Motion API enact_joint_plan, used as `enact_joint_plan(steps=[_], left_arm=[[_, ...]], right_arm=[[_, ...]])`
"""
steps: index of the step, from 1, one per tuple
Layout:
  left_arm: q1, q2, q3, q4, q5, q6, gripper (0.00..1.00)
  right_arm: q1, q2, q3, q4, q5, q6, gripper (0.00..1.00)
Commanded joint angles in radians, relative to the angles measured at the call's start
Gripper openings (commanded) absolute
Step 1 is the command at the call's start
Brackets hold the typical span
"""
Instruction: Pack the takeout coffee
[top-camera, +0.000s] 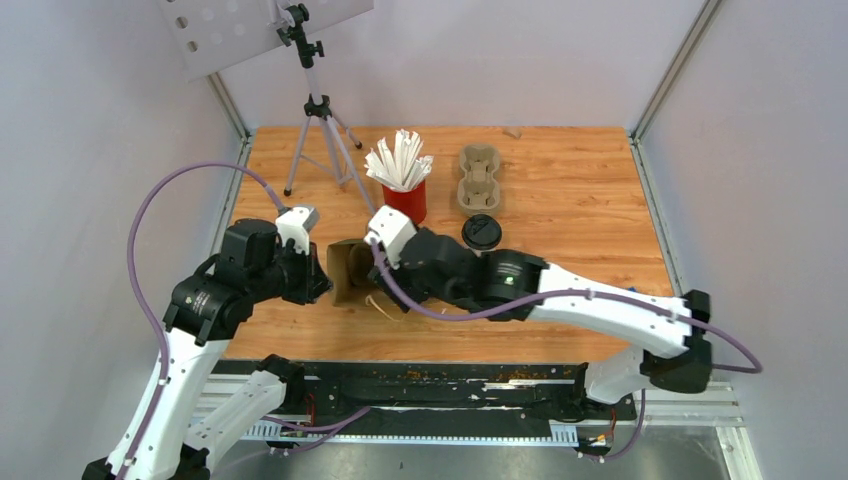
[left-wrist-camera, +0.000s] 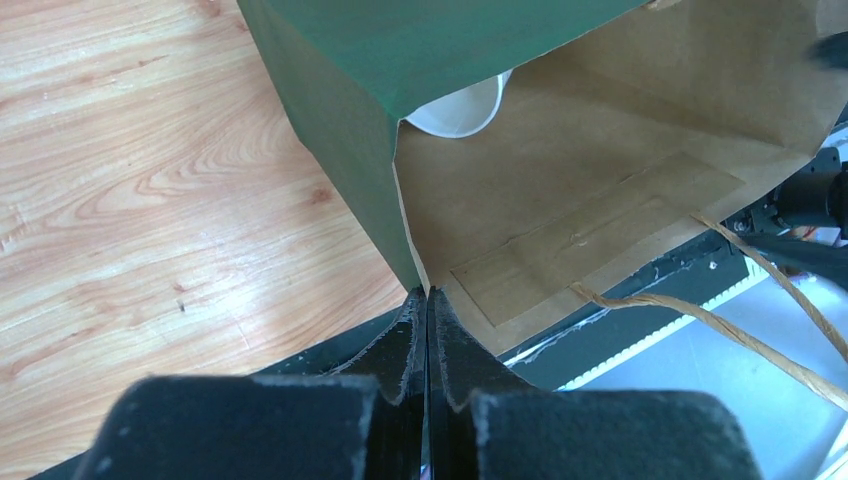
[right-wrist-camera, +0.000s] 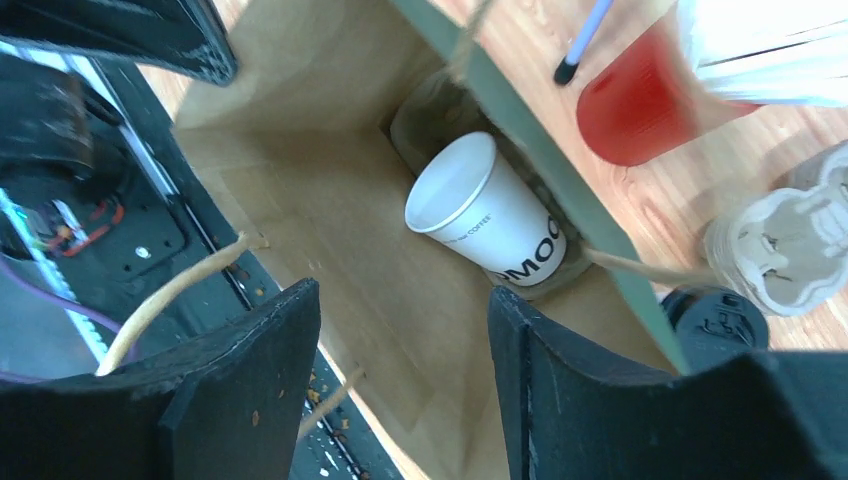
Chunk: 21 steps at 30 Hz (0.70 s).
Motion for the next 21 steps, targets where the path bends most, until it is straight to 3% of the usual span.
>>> enact_joint_plan(steps=[1, 7, 16, 21], left_arm=[[-0.003, -0.01, -0.001, 0.049, 0.021, -0.003, 0.0], [-0.003, -0.012, -0.004, 0.052, 0.029, 0.0, 0.0], [-0.003, -0.036, -0.031, 0.065, 0.048, -0.022, 0.0], [-0.003, -0.039, -0.028, 0.06, 0.049, -0.024, 0.0]], right_arm=[[0.007, 0.089, 0.036, 0.084, -0.009, -0.064, 0.61], [-0.012, 0.219, 0.044, 0.096, 0.058, -0.092, 0.59], [-0.052, 0.276, -0.054, 0.192, 0.218, -0.042, 0.6], [-0.074, 0.319, -0.063, 0.233, 0.21, -0.012, 0.6]])
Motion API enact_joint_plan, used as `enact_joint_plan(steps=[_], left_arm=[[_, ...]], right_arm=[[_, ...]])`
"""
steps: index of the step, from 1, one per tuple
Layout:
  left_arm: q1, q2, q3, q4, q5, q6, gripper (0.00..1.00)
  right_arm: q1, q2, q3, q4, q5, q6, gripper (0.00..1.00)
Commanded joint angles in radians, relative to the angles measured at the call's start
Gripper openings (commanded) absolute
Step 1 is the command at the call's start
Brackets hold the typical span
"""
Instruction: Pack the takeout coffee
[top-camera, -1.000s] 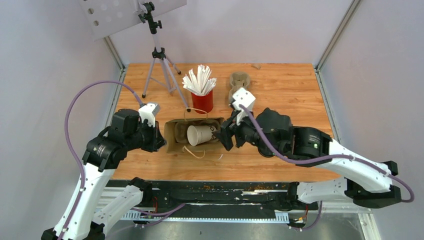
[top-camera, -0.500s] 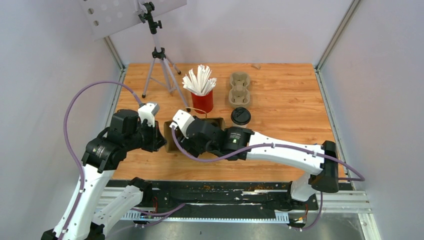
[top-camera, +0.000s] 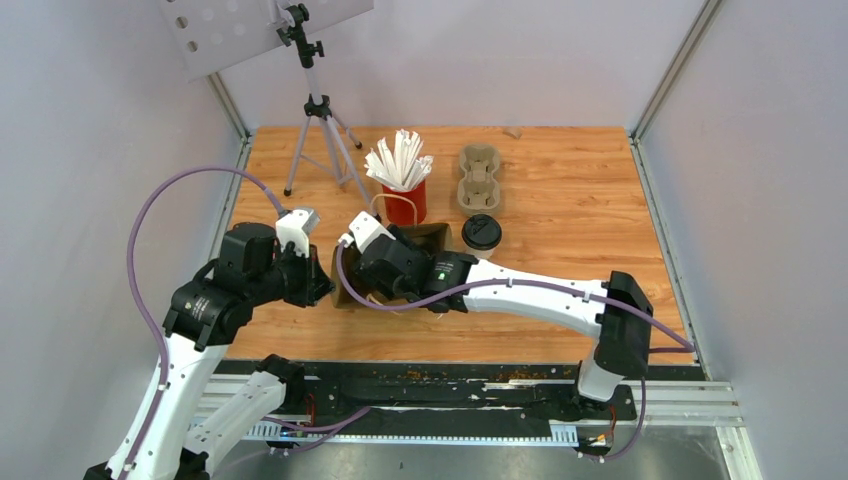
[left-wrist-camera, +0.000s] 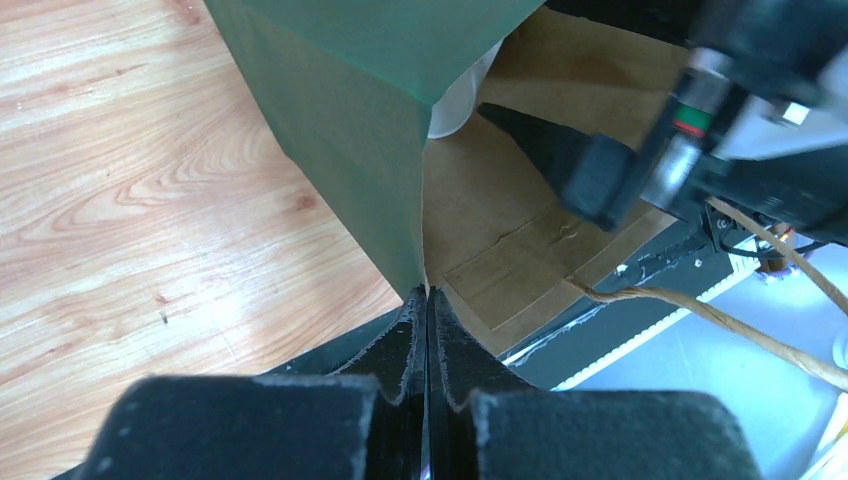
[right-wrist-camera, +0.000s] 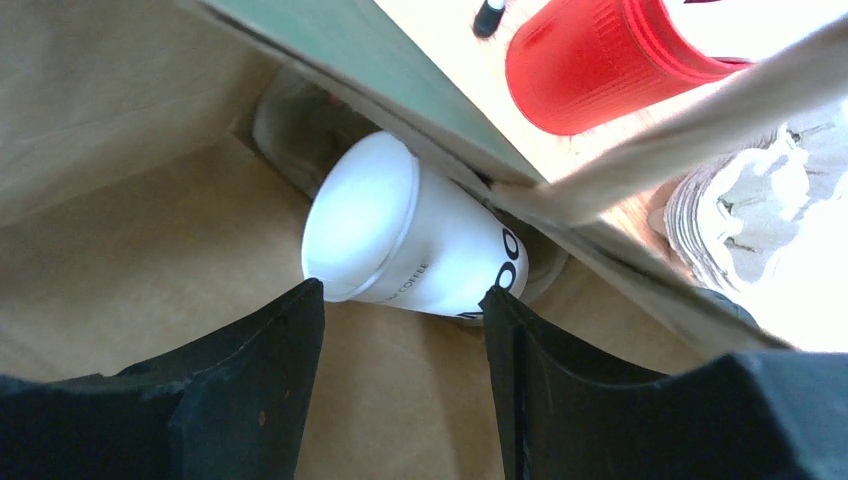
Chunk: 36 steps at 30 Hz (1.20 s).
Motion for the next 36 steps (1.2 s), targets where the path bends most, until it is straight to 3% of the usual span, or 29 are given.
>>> enact_joint_plan(steps=[1, 7, 19, 28, 33, 36], left_arm=[[-0.003, -0.009, -0.001, 0.035, 0.019, -0.016, 0.0], [-0.003, -0.01, -0.012, 0.059, 0.039, -0.04, 0.0], [-0.003, -0.018, -0.042, 0.09, 0.06, -0.065, 0.0], [-0.003, -0.037, -0.045, 0.081, 0.043, -0.072, 0.0], [-0.003, -0.039, -0.045, 0.074, 0.033, -0.069, 0.0], [-0.003, -0.043, -0.053, 0.073, 0.029, -0.069, 0.0]], right_arm=[[-0.014, 0.036, -0.016, 0.099, 0.046, 0.036, 0.61], [-0.017, 0.088, -0.027, 0.107, 0.161, 0.064, 0.63], [-0.053, 0.131, -0.062, 0.2, 0.132, 0.108, 0.61], [-0.062, 0.122, -0.043, 0.175, 0.184, 0.093, 0.13], [-0.061, 0.082, -0.04, 0.174, 0.17, 0.077, 0.0], [-0.06, 0.035, -0.085, 0.218, 0.13, 0.063, 0.0]])
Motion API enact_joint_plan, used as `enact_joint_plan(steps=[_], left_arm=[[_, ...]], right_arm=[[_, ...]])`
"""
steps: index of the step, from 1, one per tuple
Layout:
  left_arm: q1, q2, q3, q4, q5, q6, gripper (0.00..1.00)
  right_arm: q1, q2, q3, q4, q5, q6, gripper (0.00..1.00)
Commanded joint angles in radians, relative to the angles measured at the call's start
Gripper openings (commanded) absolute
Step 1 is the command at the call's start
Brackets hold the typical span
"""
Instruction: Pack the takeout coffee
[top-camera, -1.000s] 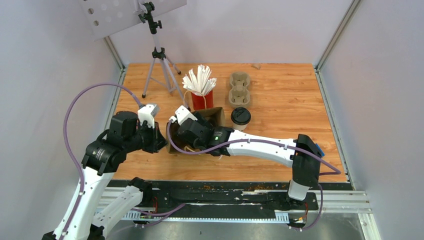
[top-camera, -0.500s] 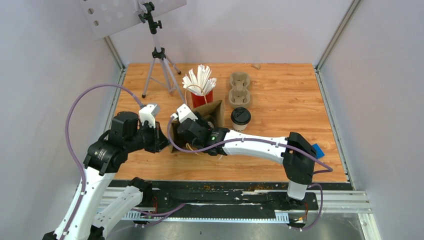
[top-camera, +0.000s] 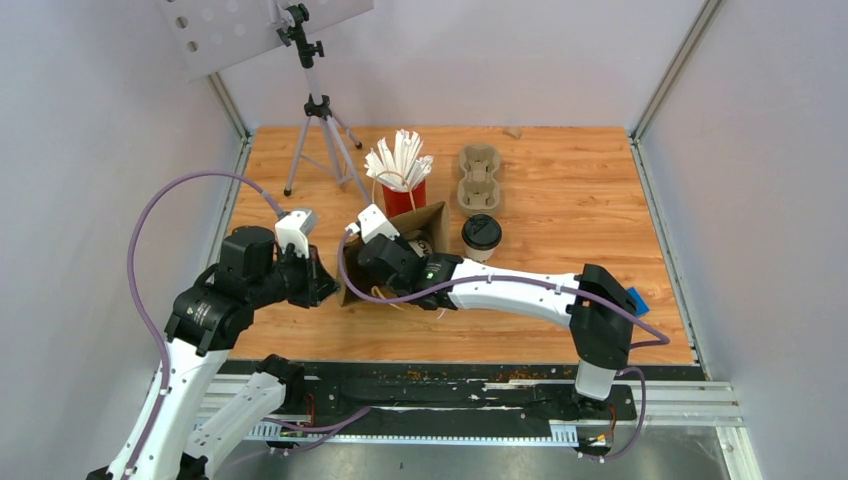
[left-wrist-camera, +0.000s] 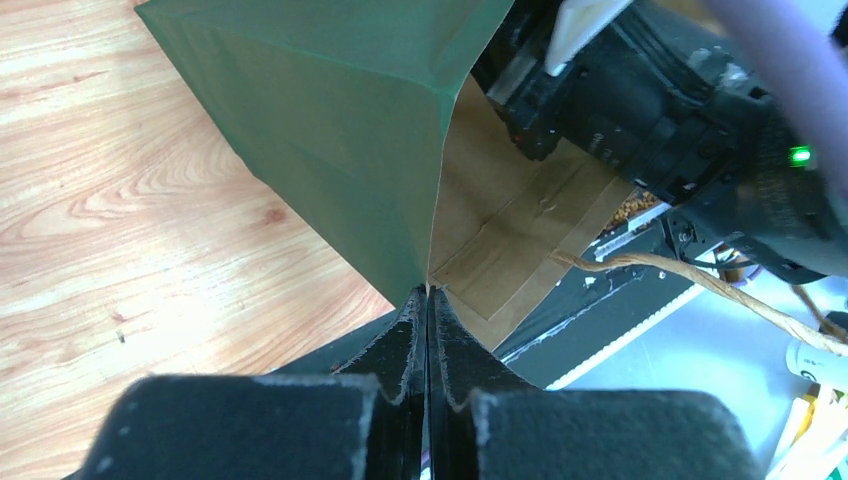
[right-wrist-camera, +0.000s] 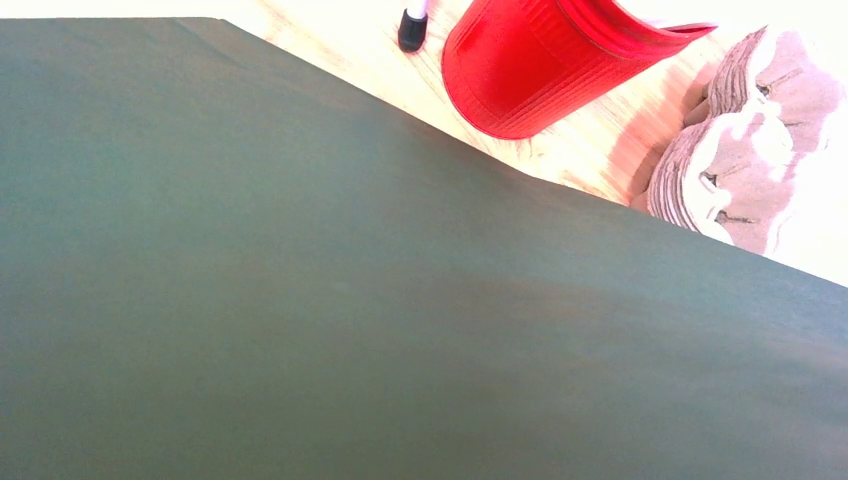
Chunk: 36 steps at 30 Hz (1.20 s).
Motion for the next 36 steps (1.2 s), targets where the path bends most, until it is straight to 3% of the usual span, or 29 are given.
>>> enact_joint_plan(steps=[1, 9, 16, 24, 29, 30, 33, 36], left_arm=[[-0.003, -0.014, -0.011, 0.01, -0.011, -0.004, 0.0], [-0.003, -0.017, -0.016, -0.002, -0.016, 0.009, 0.0], [-0.003, -0.015, -0.013, 0.003, -0.016, 0.009, 0.0], [-0.003, 0.001, 0.005, 0.017, -0.028, -0.008, 0.0], [-0.003, 0.016, 0.015, 0.014, -0.041, -0.012, 0.0], [-0.003, 0.016, 0.014, 0.013, -0.039, -0.014, 0.0], [-0.003, 0.016, 0.017, 0.011, -0.039, -0.015, 0.0], [-0.003, 0.021, 0.025, 0.01, -0.043, -0.017, 0.0]], right_arm=[[-0.008, -0.097, -0.051, 0.059, -0.049, -0.023, 0.0], [-0.007, -0.211, -0.178, 0.204, -0.108, -0.081, 0.0], [-0.008, -0.276, -0.188, 0.246, -0.202, -0.097, 0.0], [-0.009, -0.316, -0.045, 0.082, -0.252, -0.088, 0.0], [-0.032, -0.321, -0.005, -0.012, -0.373, -0.074, 0.0], [-0.033, -0.316, -0.016, -0.015, -0.376, -0.082, 0.01], [-0.033, -0.315, -0.076, 0.052, -0.342, -0.096, 0.19], [-0.033, -0.306, -0.091, 0.085, -0.321, -0.097, 0.25]])
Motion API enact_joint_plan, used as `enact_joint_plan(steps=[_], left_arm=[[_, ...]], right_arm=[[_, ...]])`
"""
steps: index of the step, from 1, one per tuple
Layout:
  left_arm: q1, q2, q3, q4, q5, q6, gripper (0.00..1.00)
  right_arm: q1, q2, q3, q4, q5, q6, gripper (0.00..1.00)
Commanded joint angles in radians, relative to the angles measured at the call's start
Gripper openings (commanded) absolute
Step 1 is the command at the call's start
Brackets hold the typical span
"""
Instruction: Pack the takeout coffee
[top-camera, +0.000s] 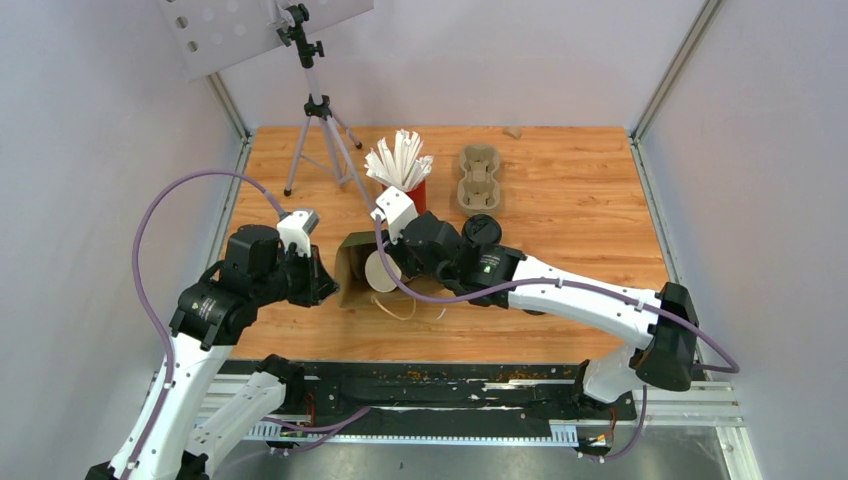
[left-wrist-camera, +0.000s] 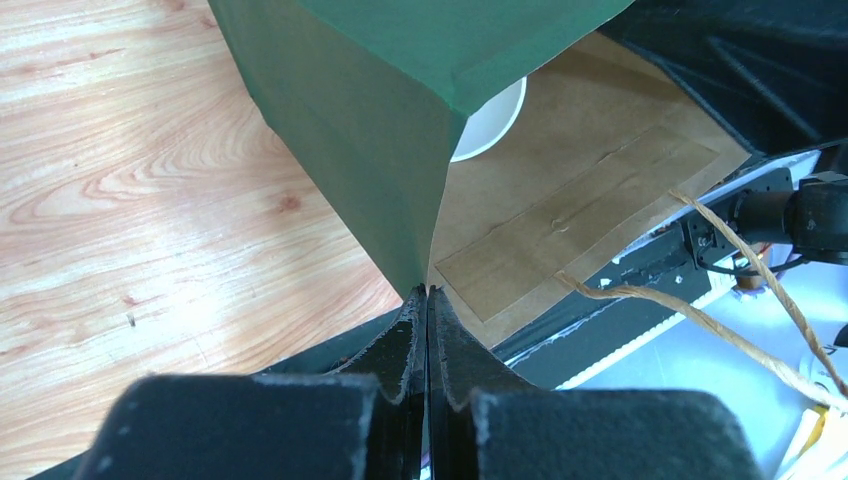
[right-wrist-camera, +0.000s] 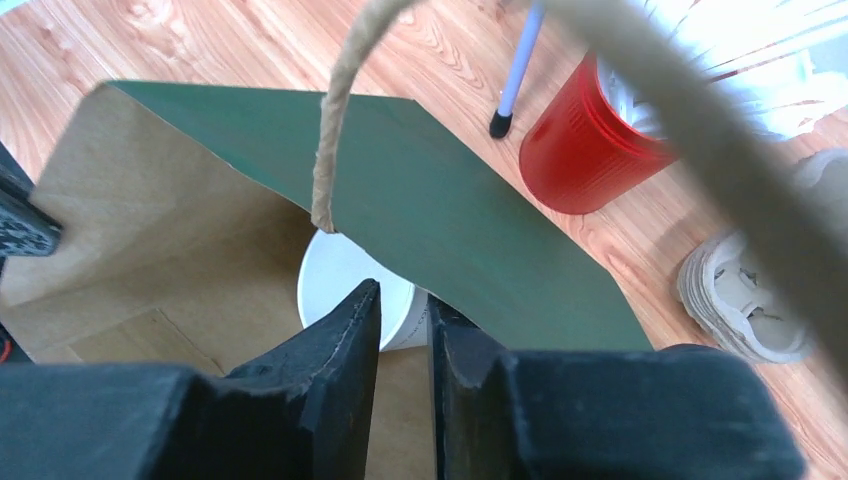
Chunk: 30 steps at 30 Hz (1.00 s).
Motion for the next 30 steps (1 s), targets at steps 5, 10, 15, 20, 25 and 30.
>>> enact_joint_plan(steps=[5, 10, 15, 20, 25, 30], left_arm=[[-0.003, 0.013, 0.044, 0.027, 0.004, -0.022, 0.0], [-0.003, 0.009, 0.036, 0.031, 0.003, -0.019, 0.0], [-0.003, 0.012, 0.037, 0.033, 0.009, -0.012, 0.0], [-0.003, 0.015, 0.044, 0.03, 0.012, -0.008, 0.0], [-0.003, 0.021, 0.048, 0.032, 0.017, -0.004, 0.0], [-0.003, 0.019, 0.05, 0.032, 0.018, -0.007, 0.0]], right_arm=[[0.002, 0.006, -0.044, 0.053, 0.031, 0.04, 0.37], [0.009, 0.053, -0.025, 0.011, 0.11, 0.102, 0.45], [0.014, 0.104, -0.016, -0.011, 0.171, 0.122, 0.46], [0.013, 0.132, -0.025, 0.013, 0.182, 0.127, 0.48], [0.014, 0.195, 0.016, -0.025, 0.23, 0.141, 0.48], [0.012, 0.241, 0.047, -0.029, 0.232, 0.132, 0.29]])
